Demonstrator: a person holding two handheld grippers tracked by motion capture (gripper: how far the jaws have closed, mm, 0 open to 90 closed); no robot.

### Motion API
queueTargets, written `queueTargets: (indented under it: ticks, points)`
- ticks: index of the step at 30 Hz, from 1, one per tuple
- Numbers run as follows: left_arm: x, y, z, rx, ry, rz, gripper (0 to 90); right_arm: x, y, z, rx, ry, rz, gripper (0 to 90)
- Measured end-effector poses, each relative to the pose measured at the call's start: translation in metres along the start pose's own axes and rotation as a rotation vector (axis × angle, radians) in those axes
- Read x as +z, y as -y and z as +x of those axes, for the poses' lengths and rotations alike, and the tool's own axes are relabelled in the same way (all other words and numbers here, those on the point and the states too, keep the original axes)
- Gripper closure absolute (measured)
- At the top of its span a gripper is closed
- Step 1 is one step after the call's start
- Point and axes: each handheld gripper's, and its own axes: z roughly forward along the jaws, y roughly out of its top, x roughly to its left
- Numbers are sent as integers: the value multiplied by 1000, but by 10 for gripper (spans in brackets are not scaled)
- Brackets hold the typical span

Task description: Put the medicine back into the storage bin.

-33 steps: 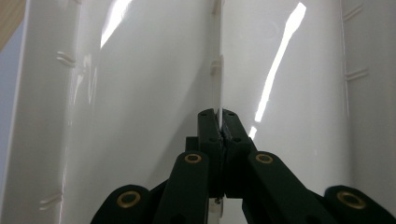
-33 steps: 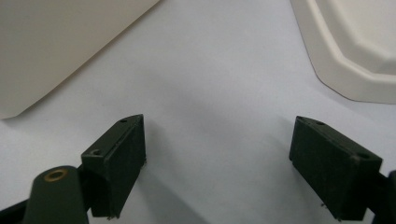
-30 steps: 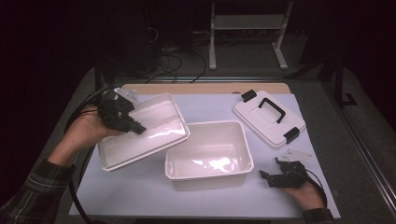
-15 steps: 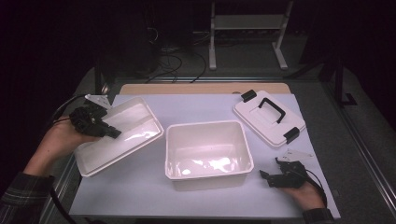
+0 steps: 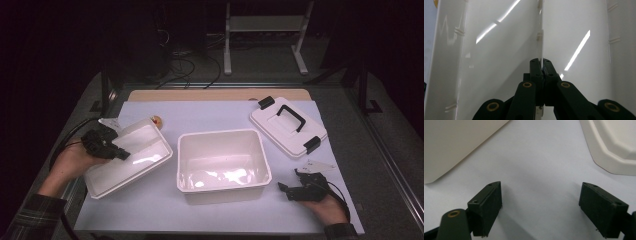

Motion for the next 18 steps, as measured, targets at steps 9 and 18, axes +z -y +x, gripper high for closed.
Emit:
queueTargets:
  ticks: [9, 18]
  points:
    - [30, 11, -3, 0, 21, 17, 887, 0, 0, 0, 1, 0, 0, 178]
    - [62, 22, -6, -7, 37, 22, 887, 0, 0, 0, 2, 0, 1, 178]
